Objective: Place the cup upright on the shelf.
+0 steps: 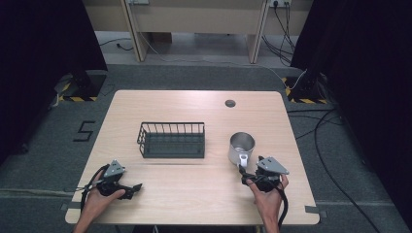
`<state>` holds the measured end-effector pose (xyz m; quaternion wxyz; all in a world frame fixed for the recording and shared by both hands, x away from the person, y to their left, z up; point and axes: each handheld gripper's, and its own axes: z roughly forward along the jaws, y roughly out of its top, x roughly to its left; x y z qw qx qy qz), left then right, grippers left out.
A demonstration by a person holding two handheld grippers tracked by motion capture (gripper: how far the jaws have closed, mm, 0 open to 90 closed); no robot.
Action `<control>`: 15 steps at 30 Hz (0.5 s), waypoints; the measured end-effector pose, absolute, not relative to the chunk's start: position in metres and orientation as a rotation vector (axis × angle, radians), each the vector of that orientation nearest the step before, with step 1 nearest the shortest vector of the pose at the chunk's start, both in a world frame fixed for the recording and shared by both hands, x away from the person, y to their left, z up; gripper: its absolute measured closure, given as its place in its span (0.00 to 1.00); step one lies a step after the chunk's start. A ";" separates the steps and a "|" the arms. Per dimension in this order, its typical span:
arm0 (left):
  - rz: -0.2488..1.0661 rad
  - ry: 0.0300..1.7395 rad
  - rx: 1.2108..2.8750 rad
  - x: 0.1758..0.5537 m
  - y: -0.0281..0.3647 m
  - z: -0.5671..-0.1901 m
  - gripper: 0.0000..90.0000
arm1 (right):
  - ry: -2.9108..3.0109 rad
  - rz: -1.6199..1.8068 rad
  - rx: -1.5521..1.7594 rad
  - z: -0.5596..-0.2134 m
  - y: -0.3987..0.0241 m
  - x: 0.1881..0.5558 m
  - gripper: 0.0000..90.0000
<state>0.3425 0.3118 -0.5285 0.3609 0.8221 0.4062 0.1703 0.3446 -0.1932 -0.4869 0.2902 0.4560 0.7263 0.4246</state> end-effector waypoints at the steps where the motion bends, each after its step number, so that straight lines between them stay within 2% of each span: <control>1: 0.439 1.046 2.118 0.342 0.312 -0.529 0.00 | 1.929 1.132 1.223 -0.487 -0.196 0.344 0.22; 9: 0.439 1.047 2.118 0.342 0.312 -0.529 0.00 | 1.892 1.122 1.246 -0.486 -0.216 0.345 0.24; 12: 0.439 1.046 2.118 0.343 0.312 -0.529 0.00 | 1.884 1.125 1.232 -0.486 -0.228 0.347 0.32; 15: 0.439 1.047 2.118 0.342 0.312 -0.529 0.00 | 1.872 1.122 1.236 -0.486 -0.233 0.349 0.33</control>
